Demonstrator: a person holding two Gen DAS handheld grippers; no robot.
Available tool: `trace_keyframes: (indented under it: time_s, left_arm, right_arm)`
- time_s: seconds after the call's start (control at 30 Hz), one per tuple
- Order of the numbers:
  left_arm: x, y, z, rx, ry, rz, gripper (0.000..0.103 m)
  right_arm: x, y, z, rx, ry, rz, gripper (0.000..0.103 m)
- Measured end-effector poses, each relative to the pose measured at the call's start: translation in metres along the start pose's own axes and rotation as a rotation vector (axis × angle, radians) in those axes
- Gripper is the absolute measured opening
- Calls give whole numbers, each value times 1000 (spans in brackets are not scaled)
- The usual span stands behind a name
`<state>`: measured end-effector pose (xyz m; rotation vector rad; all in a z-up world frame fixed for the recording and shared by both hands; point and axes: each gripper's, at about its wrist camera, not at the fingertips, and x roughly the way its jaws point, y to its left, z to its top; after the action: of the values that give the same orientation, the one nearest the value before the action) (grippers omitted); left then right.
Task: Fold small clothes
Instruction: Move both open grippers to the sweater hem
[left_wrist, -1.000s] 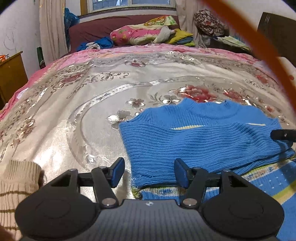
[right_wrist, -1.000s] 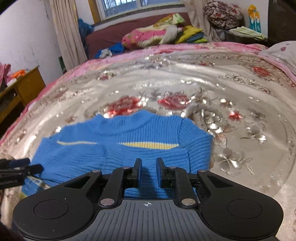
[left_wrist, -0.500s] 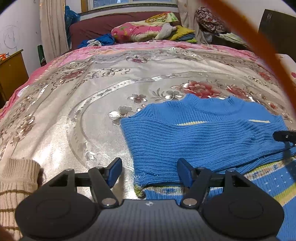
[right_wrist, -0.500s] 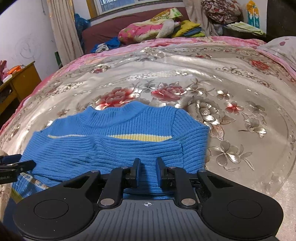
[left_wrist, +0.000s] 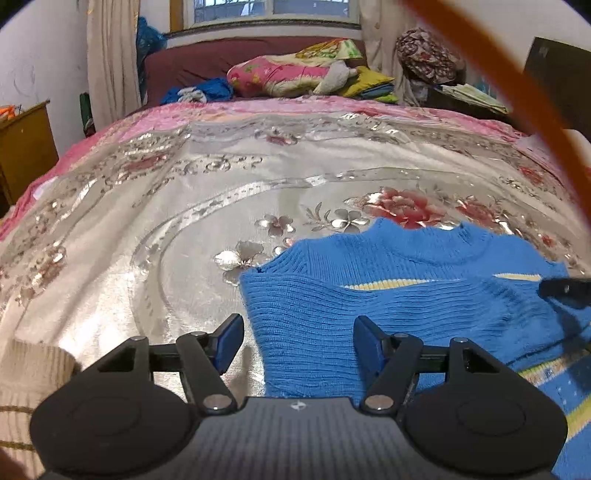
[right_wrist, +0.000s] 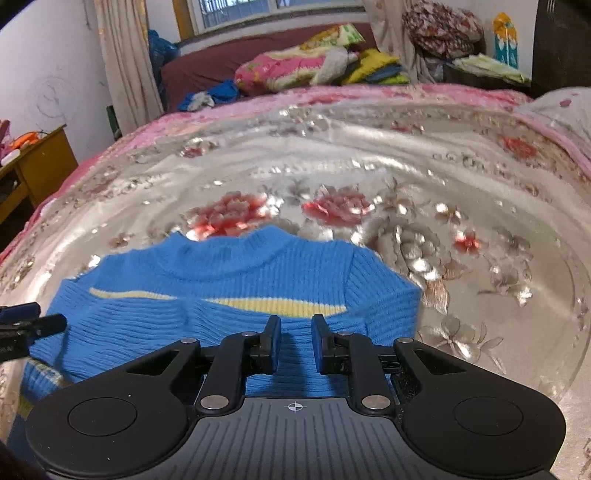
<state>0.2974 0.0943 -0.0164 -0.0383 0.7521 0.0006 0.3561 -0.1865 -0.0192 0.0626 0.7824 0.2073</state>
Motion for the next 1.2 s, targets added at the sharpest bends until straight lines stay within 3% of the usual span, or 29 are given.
trace_keyframes:
  time_s: [0.13,0.33,0.5,0.63,0.7,0.8,1.2]
  left_arm:
    - [16,6,-5,-15,54,9,72]
    - [6,11,-8,-45,28,2,72]
    - [0,13,-6,-71,4,-16,72]
    - [1,12,-9,-37,15,-7,72]
    - [4,12,-13,-19,32,1,72]
    - [-1,19,-14,-57,31,-15,72]
    - [-57,24,-40,-50,34,-59,72]
  right_arm:
    - [7,-7,-6,5,6,-5,19]
    - [-8,-1,-5,-25,-34,-9,19]
    - [-14,13,-4,-57,-57,49,19]
    - [-6,28,-8,-109,-25,80,20]
    - [2,31,-12,-134,15,51,23]
    - [2,28,-12,-128,14,43,24]
    - [-67,4,-37,-46,10,102,25]
